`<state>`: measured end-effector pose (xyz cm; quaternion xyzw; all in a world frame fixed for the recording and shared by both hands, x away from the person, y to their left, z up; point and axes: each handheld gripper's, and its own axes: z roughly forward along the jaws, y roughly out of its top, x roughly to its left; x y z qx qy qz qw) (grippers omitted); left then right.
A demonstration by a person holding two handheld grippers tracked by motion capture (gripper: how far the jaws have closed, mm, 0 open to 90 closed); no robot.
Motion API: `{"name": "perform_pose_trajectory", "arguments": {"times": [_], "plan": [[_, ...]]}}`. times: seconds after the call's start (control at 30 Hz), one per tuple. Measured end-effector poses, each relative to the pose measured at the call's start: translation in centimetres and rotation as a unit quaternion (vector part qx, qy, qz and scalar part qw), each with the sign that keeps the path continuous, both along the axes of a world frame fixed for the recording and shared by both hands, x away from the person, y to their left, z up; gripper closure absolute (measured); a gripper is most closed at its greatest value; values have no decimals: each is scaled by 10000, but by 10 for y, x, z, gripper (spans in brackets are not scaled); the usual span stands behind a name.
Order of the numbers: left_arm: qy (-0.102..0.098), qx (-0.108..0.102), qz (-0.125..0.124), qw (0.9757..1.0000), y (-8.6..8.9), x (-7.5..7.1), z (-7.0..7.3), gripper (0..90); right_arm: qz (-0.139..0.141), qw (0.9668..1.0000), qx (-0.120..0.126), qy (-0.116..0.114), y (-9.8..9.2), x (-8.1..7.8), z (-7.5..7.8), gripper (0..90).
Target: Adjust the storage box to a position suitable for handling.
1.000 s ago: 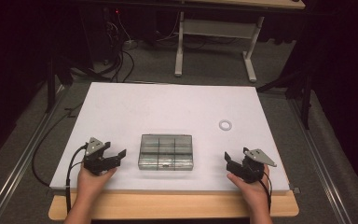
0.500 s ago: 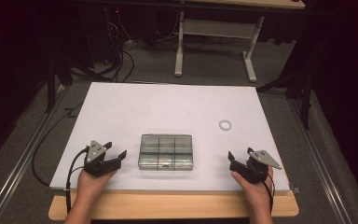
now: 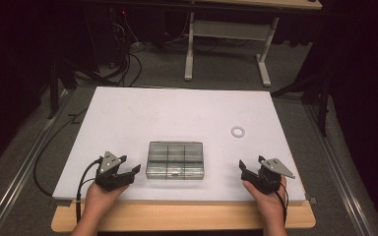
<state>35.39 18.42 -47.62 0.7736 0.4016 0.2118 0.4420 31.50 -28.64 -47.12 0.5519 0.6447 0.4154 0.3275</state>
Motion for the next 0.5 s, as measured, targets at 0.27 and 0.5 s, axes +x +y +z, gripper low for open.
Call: {"name": "perform_pose_trajectory", "arguments": {"times": [0.27,0.5], "plan": [[6,-150,-42,9999,-3,-6,1,409,124,9999,-5,50,4,0,-1,264],[458,117,130,9988,-15,9,-3,790,127,9999,59,89,3,0,0,276]]}}
